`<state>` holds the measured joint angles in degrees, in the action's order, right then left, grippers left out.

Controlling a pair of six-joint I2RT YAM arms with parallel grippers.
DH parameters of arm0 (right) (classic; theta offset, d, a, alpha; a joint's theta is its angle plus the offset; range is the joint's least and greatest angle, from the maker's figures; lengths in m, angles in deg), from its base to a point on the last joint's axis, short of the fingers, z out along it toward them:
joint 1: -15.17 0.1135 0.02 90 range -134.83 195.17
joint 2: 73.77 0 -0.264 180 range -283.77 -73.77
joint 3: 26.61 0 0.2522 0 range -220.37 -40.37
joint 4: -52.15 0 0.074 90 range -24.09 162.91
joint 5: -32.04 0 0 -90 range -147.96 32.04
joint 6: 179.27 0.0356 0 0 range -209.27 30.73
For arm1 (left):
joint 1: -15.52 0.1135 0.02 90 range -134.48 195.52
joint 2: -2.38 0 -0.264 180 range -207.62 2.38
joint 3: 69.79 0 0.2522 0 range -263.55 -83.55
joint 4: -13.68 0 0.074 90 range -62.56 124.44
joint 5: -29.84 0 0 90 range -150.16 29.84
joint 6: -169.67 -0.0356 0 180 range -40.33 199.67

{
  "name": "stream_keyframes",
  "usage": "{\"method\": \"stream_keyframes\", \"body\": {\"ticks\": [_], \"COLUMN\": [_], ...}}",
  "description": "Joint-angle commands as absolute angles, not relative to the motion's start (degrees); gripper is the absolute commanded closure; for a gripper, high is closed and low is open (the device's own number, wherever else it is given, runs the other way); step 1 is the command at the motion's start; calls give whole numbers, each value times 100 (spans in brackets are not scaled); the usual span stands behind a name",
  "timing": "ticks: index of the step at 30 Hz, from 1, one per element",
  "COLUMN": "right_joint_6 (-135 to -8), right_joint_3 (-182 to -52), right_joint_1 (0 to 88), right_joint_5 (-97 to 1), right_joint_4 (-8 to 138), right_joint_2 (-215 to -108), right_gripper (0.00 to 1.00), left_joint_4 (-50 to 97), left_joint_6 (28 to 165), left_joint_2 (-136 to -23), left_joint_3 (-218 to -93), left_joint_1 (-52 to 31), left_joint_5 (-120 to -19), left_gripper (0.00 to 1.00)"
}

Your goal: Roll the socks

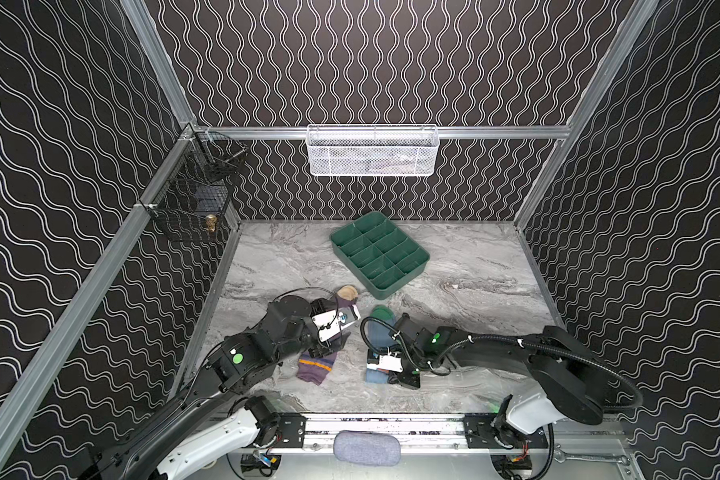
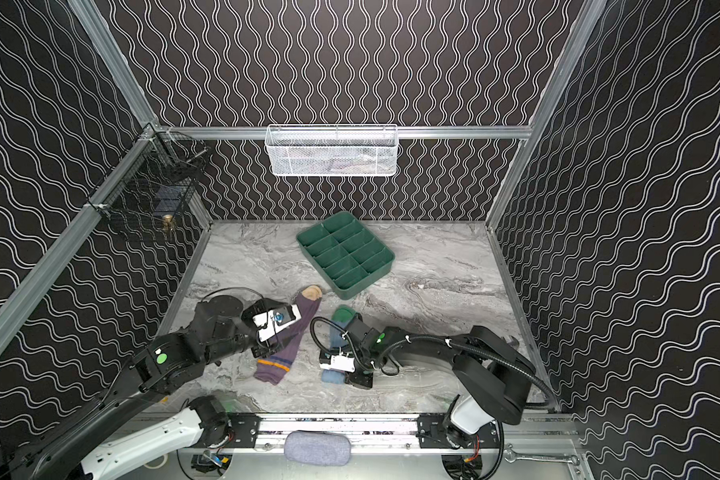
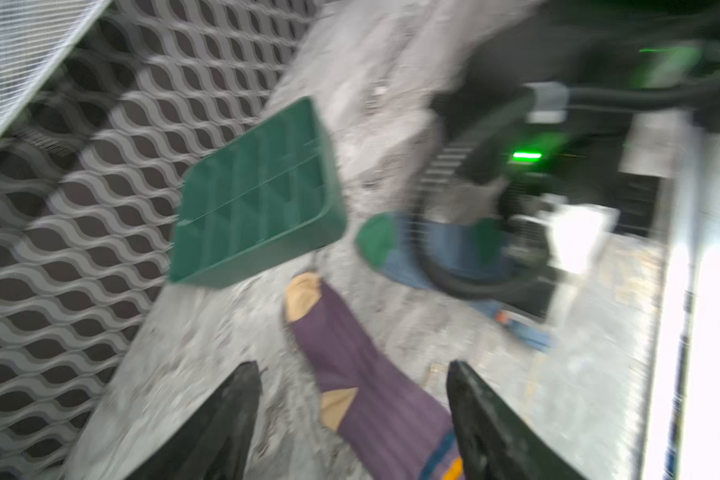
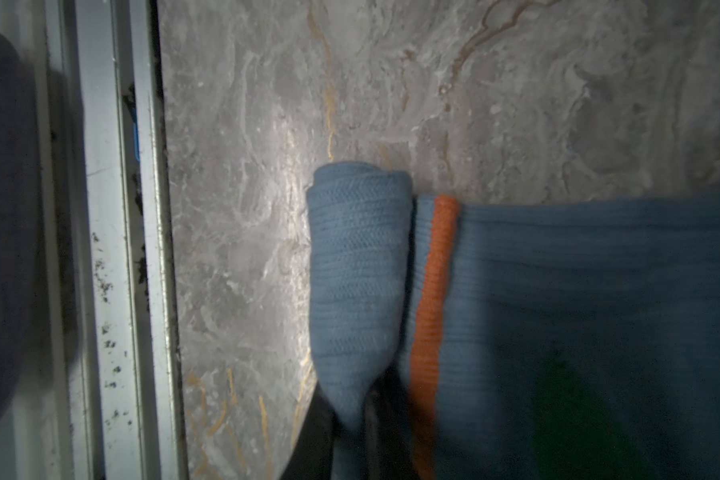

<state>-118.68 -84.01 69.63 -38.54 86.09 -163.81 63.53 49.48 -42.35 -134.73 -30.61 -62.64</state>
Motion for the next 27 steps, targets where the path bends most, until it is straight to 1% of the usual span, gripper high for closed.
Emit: {"method": "stream_keyframes", "body": {"ticks": [1,3,4,9,12,15,19,23,27], "right_joint_6": [-11985,-12019,-12036,-12096,-12113,-12132,-12141,-12166,-12194], "right_joint_3": [-8471,-8527,-8545,-8563,-8541,-8536,-8528,-8546,-8563], "right_joint_1": [6730,6610,6566,6410,6319,6251,6228,6194,6158], "right_joint_5": [-3904,-3837,-3836,-3836,-3811,-3771,-3730,-3674,-3678], "right_joint_4": [9324,9364,9367,9369,9333,9308,9272,9276,9278], "right_joint_2": [-16634,-16764,-16842,-17090,-17156,-17173,-17207,-17239,-17243], "right_gripper": [100,100,100,100,100,100,100,100,100], "left_joint_4": [6985,7123,7117,6429,5818,5277,5010,4642,4682], "left_joint_6": [4356,4146,4068,3961,4065,4340,4702,4854,4984], "left_joint_2": [-4425,-4735,-4879,-5675,-6508,-7507,-8556,-8818,-8890], "left_joint_3": [-13507,-13448,-13392,-12893,-12702,-12736,-12982,-12952,-13048], "left_joint_1": [-3066,-3138,-3313,-4952,-5524,-5646,-5646,-5653,-5655], "left_joint_5": [-7032,-6769,-6535,-4837,-4343,-3988,-3940,-4148,-4377], "left_gripper": [23,23,23,22,24,28,34,38,52]}}
